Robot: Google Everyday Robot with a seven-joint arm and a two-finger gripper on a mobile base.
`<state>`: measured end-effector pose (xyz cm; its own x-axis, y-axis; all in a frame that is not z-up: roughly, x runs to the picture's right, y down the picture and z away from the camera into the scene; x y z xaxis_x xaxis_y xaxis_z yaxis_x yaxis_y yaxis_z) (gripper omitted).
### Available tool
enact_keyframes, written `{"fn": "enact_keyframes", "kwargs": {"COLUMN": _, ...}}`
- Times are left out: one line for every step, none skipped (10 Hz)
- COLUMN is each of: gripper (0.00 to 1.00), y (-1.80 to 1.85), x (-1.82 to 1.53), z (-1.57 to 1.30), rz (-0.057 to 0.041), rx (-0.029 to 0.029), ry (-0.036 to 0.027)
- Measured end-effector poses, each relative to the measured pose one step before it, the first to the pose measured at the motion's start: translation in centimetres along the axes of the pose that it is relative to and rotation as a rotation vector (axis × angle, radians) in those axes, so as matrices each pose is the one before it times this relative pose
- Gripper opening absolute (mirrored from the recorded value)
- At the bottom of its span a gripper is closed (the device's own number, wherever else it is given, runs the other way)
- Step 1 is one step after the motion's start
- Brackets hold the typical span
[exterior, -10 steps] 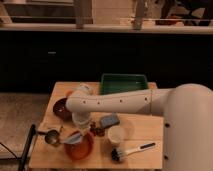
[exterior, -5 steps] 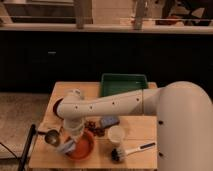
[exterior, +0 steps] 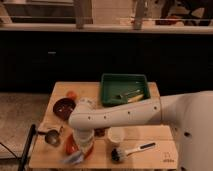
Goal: Wipe red bowl with towel
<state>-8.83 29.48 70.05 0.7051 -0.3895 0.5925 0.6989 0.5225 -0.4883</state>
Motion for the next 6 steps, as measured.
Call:
{"fn": "enact_keyframes", "kwargs": {"gripper": 0.09, "y": 1.168, "x": 1.103, "z": -0.334, "rz": 0.0388, "rx": 0.01218, "ry": 0.00786}}
{"fn": "enact_keyframes", "kwargs": {"gripper": 0.09, "y": 0.775, "x": 1.19, "z": -0.596, "rz": 0.04125, "rx": 0.02625, "ry": 0.0158}}
{"fn": "enact_keyframes", "kwargs": {"gripper": 0.09, "y": -0.065, "x": 0.681, "z": -0.401, "rz": 0.01628, "rx": 0.02066, "ry": 0.00983}}
{"fn": "enact_keyframes", "kwargs": {"gripper": 0.09, "y": -0.648, "x": 0.732, "z": -0.456, "rz": 0.01428, "rx": 0.0237, "ry": 0.00984}}
{"fn": "enact_keyframes", "kwargs": {"gripper": 0.09, "y": -0.88, "x": 0.243, "z": -0.31, "rz": 0.00286, "rx": 0.01697, "ry": 0.00579}}
{"fn": "enact_keyframes", "kwargs": {"gripper": 0.09, "y": -1.476, "x": -0.247, "z": -0.18, "rz": -0.00431, "rx": 0.01579, "ry": 0.004}}
